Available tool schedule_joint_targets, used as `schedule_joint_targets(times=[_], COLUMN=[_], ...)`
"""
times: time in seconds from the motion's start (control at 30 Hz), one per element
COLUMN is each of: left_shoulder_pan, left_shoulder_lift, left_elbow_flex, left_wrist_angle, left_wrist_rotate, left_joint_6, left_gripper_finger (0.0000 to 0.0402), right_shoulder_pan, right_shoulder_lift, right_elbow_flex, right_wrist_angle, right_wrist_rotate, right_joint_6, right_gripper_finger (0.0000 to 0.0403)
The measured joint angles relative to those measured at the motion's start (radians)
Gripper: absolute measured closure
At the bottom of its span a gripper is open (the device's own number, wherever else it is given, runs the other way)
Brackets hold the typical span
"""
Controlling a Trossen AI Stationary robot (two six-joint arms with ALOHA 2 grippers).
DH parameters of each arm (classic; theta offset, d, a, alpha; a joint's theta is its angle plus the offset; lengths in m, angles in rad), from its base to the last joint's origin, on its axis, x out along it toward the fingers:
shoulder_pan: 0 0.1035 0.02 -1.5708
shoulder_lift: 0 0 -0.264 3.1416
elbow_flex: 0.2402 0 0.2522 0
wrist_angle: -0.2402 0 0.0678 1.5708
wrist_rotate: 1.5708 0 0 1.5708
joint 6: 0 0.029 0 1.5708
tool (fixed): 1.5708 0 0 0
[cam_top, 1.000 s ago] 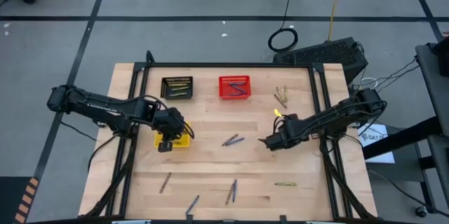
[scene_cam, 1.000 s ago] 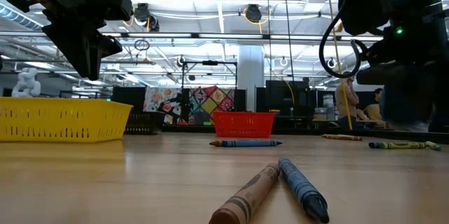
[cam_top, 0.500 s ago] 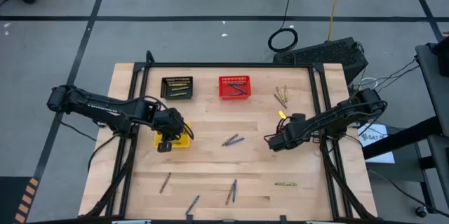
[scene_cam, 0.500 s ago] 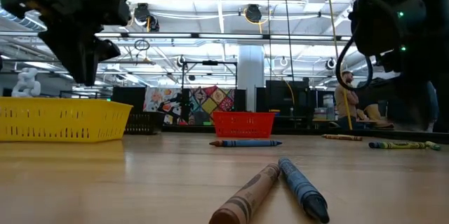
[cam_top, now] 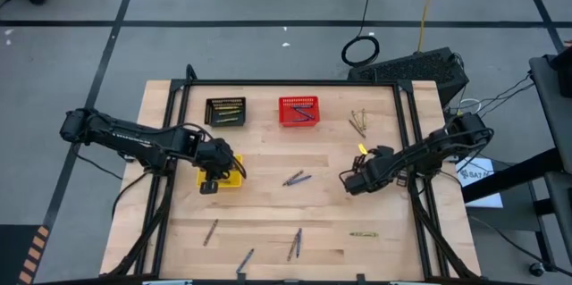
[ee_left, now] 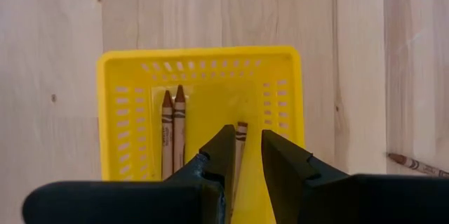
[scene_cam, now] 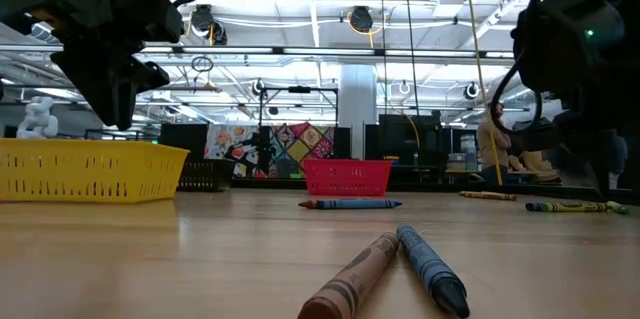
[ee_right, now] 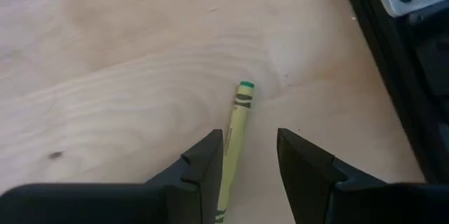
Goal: Sort crayons
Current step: Put the green crayon into the black basket
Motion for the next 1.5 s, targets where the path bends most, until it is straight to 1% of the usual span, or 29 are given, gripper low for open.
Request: schedule_joint_targets(times=[0.17, 0.33, 0.47, 0.6, 0.8, 0.87, 1.1, 1.4, 1.5], left_shoulder_pan=[0.0, 0.0, 0.0, 0.0, 0.0, 0.0, 0.0, 0.0, 0.0], left_shoulder_lift=[0.0, 0.0, 0.0, 0.0, 0.0, 0.0, 0.0, 0.0, 0.0], left_elbow_flex=[0.0, 0.0, 0.0, 0.0, -0.001, -0.001, -0.001, -0.001, -0.001], left_wrist_angle=[0.001, 0.008, 0.008, 0.008, 0.008, 0.008, 0.008, 0.008, 0.008], left_wrist_rotate=[0.0, 0.0, 0.0, 0.0, 0.0, 0.0, 0.0, -0.008, -0.011], left_joint_6=[0.006, 0.007, 0.007, 0.007, 0.005, 0.004, 0.004, 0.002, -0.003], left_gripper_finger=[0.0331, 0.0331, 0.0331, 0.0331, 0.0331, 0.0331, 0.0331, 0.0331, 0.0331], right_shoulder_pan=[0.012, 0.012, 0.013, 0.013, 0.013, 0.012, 0.018, 0.048, 0.055], right_shoulder_lift=[0.0, -0.001, -0.003, -0.002, -0.002, -0.002, 0.0, 0.0, 0.0], right_elbow_flex=[-0.019, -0.063, -0.082, -0.086, -0.087, -0.087, -0.09, -0.091, -0.09], right_wrist_angle=[0.04, 0.114, 0.123, 0.124, 0.121, 0.116, 0.052, 0.046, 0.046], right_wrist_rotate=[0.0, 0.004, 0.007, 0.008, 0.005, 0.002, -0.074, -0.077, -0.059], right_joint_6=[0.039, 0.043, 0.047, 0.036, 0.018, 0.016, 0.005, -0.084, -0.094], right_gripper_finger=[0.028, 0.028, 0.0287, 0.0315, 0.0381, 0.0395, 0.0399, 0.0402, 0.0402])
